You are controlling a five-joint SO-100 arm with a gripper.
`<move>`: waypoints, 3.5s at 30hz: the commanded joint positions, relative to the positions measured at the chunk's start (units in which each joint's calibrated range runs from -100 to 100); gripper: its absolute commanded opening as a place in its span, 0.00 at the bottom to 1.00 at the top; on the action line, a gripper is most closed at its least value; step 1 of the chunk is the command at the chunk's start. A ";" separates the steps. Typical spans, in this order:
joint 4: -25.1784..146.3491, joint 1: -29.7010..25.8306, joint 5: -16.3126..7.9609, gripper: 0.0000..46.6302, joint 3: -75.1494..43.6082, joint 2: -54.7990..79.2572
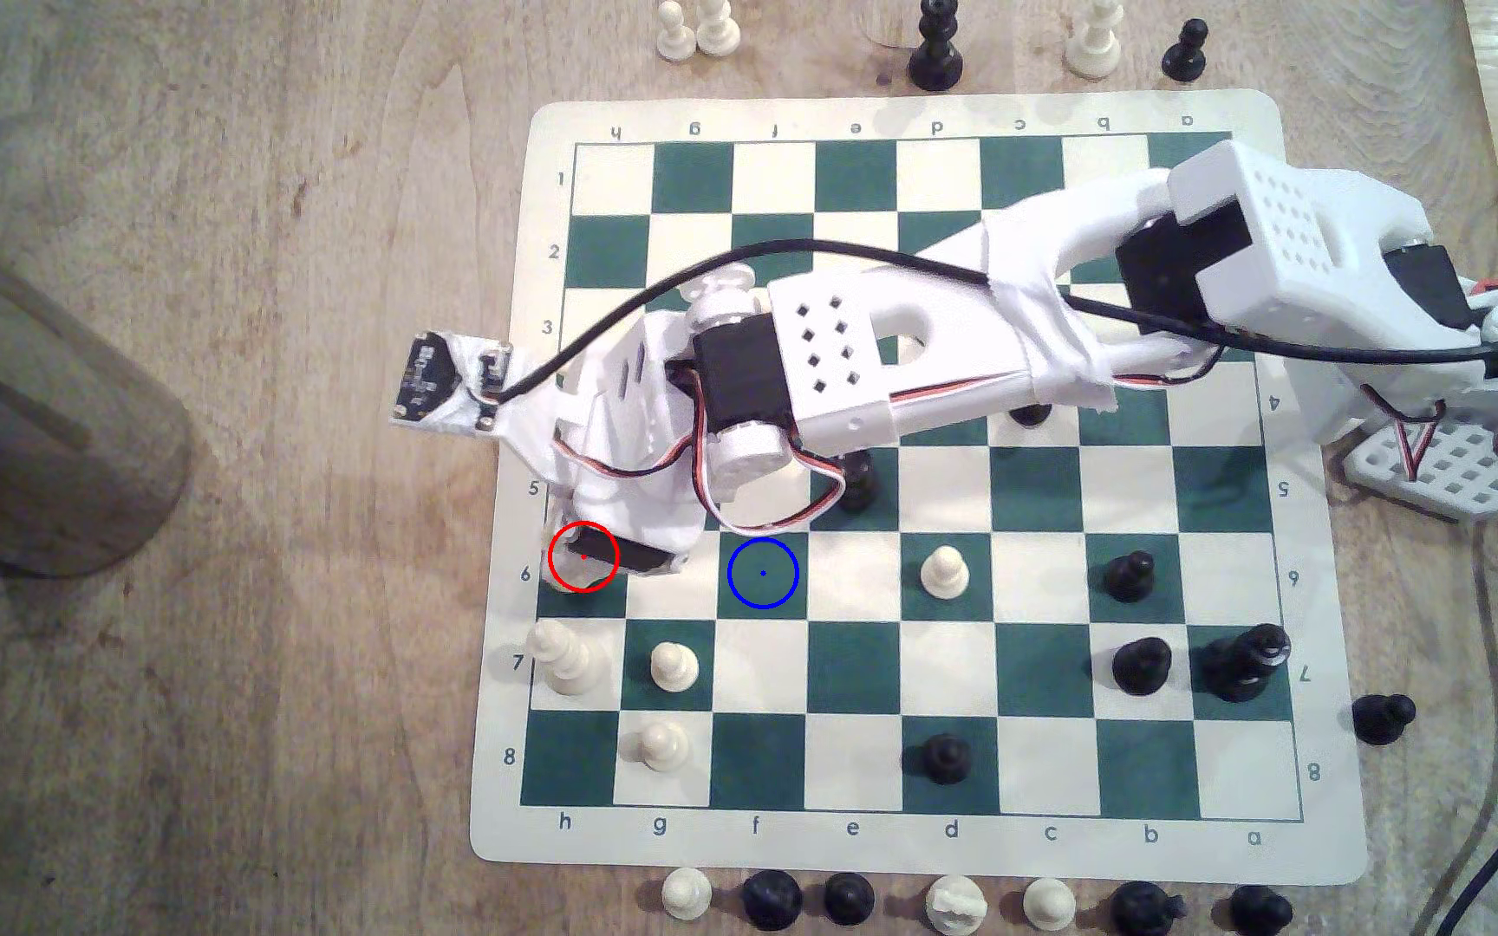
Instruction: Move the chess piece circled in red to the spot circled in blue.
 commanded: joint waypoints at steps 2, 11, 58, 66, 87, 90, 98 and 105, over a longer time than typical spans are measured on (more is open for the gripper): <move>3.61 -0.53 -0.63 0.00 -14.30 -4.64; 0.25 -0.76 -0.20 0.00 7.73 -25.10; -12.20 -3.97 0.68 0.00 64.39 -57.87; -12.20 -4.05 0.78 0.00 65.39 -57.36; -18.26 -2.72 0.93 0.00 66.93 -46.24; -20.47 -2.40 0.83 0.00 66.48 -42.68; -21.29 -2.33 0.63 0.00 62.40 -39.36; -20.23 -2.87 0.54 0.00 61.04 -40.30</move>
